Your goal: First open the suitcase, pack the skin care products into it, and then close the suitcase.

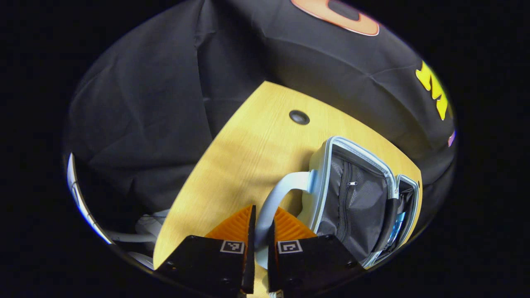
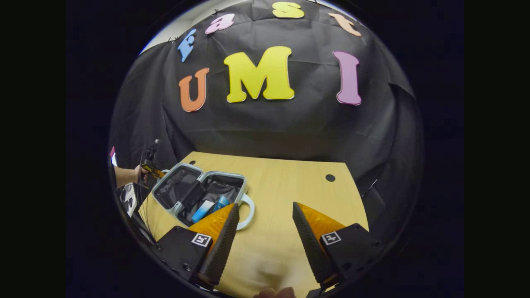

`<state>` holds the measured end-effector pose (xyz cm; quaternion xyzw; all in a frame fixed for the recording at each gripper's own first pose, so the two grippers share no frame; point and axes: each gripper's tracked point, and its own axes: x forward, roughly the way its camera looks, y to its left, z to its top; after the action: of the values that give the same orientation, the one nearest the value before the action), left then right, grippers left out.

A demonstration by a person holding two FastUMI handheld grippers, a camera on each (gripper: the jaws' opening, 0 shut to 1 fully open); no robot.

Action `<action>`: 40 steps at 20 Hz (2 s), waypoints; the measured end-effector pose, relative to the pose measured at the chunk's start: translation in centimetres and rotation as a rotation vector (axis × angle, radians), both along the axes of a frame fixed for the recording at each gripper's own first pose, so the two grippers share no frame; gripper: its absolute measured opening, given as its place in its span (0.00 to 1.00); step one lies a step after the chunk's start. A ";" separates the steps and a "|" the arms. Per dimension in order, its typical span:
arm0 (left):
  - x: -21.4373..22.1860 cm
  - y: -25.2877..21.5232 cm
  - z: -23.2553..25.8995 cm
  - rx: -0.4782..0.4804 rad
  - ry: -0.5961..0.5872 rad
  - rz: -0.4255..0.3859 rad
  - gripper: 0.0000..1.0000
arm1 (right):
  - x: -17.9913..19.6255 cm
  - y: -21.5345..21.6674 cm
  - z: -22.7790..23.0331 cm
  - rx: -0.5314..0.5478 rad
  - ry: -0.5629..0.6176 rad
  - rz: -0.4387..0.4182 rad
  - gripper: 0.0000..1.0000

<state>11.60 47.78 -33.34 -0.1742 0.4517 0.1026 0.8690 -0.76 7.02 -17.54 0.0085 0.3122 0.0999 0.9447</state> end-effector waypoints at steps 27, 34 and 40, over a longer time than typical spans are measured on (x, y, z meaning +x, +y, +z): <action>3.9 -54.0 9.0 0.167 -0.338 -0.428 0.10 | -8.4 -21.0 5.6 -0.131 -0.124 -0.344 0.78; 3.7 -56.7 4.1 0.223 -0.285 -0.452 0.10 | -9.1 -21.7 5.5 -0.164 -0.100 -0.347 0.78; 3.5 -57.2 2.3 0.329 -0.301 -0.429 0.13 | -8.9 -21.3 6.1 -0.163 -0.111 -0.336 0.78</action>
<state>15.10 -9.47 -31.04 0.0549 0.3218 -0.0382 0.9445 -9.64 -14.33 -11.46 -0.0215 0.2610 -0.0844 0.9614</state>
